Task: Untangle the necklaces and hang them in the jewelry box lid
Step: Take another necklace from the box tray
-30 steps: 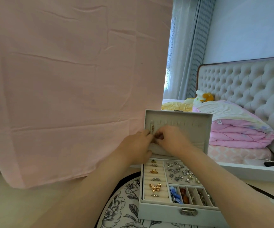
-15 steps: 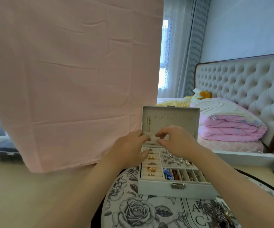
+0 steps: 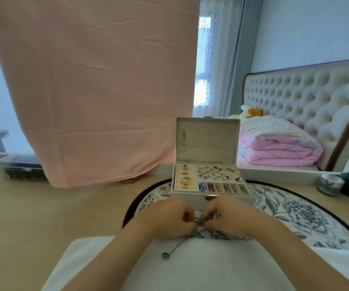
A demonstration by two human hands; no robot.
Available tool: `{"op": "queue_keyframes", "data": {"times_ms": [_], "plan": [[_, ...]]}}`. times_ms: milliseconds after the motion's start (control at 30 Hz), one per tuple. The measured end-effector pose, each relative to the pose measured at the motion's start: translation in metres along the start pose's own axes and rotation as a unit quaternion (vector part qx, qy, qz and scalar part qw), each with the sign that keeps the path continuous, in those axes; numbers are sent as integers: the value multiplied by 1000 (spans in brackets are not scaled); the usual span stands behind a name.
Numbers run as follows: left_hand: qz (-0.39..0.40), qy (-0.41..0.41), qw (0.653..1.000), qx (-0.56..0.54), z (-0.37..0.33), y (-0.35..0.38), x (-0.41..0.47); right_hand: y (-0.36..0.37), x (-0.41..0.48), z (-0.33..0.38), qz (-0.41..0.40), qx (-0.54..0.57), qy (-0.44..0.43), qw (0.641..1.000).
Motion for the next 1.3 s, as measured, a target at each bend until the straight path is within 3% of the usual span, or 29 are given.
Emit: {"op": "queue_keyframes", "data": {"times_ms": [267, 500, 633, 767, 900, 1033, 1300], "plan": [[117, -47, 991, -48, 10, -11, -8, 15, -1, -20, -30, 5, -49, 998], [100, -70, 988, -90, 14, -11, -6, 16, -1, -27, -33, 19, -37, 999], [77, -141, 958, -238, 19, -13, -6, 16, 0, -31, -41, 33, -26, 998], [101, -154, 917, -353, 18, -22, -10, 17, 0, -29, -46, 28, -22, 998], [133, -145, 930, -309, 17, -27, -17, 14, -2, -14, -85, 36, -34, 995], [163, -165, 928, -293, 18, -24, -19, 23, -4, 4, -45, -19, -60, 997], [154, -166, 938, -264, 21, -28, -21, 22, -3, 2, -6, -21, -102, 995]]}}
Point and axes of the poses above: each hand's wrist, its own x-axis towards the middle knuckle, its own y-axis out of the palm, z = x × y, the point moved 1 cm from there along x, towards the middle knuckle, and after that the axes turned 13 degrees about -z, right-handed, at the moved point
